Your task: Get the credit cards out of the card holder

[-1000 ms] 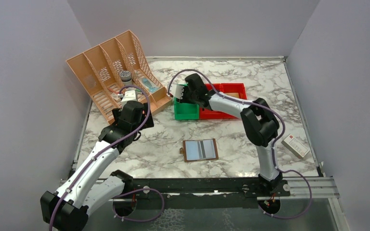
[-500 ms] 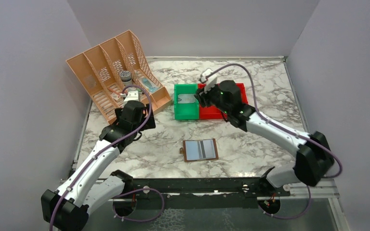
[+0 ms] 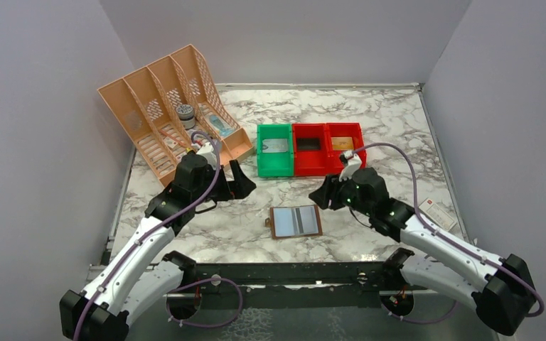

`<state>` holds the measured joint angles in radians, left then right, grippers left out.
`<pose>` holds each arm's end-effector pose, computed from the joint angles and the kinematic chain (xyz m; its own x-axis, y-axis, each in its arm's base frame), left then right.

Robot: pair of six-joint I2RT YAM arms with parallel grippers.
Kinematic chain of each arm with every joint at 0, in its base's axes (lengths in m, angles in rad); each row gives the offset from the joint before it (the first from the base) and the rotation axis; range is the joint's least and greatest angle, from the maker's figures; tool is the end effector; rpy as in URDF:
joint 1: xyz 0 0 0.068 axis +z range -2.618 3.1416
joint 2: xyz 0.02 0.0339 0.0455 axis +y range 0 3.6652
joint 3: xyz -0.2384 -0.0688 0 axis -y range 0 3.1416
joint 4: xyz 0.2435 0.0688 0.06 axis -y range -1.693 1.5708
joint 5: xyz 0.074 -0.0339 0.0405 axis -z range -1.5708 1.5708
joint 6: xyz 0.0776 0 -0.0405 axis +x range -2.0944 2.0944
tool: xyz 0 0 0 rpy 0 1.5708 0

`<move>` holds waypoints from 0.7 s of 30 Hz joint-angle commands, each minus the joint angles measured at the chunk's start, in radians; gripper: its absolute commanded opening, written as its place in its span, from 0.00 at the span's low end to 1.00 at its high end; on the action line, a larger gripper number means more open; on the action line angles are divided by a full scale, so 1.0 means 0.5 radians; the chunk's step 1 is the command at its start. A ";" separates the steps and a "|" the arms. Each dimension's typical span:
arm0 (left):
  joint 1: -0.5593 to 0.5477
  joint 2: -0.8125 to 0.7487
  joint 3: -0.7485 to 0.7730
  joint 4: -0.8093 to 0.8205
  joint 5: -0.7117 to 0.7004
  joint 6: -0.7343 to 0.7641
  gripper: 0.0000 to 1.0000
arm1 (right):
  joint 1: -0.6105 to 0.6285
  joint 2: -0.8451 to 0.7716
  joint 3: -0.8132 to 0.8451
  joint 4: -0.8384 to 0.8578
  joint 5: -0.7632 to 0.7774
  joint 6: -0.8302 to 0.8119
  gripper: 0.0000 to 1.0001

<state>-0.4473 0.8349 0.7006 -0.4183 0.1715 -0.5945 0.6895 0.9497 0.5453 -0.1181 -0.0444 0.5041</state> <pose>0.2083 -0.1146 0.2381 -0.7041 -0.2743 -0.6550 0.1965 0.8111 -0.5509 0.1984 0.1681 0.1911 -0.6585 0.0825 -0.7481 -0.3965 0.8068 0.4380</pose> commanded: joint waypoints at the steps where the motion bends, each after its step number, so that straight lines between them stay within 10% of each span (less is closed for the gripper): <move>1: 0.004 -0.137 -0.100 0.290 0.415 -0.234 0.97 | -0.005 -0.162 -0.185 0.099 -0.136 0.266 0.48; 13: -0.065 0.061 -0.200 0.529 0.359 -0.279 0.92 | -0.006 0.266 -0.122 0.263 -0.268 0.314 0.49; 21: -0.250 0.353 -0.283 1.248 0.395 -0.482 0.91 | -0.005 0.053 -0.244 0.165 -0.132 0.375 0.48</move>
<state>-0.5377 0.9455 0.5491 -0.0174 0.3523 -0.7765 0.6895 1.0630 0.4747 -0.0593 -0.1455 0.6563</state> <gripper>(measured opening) 0.916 0.486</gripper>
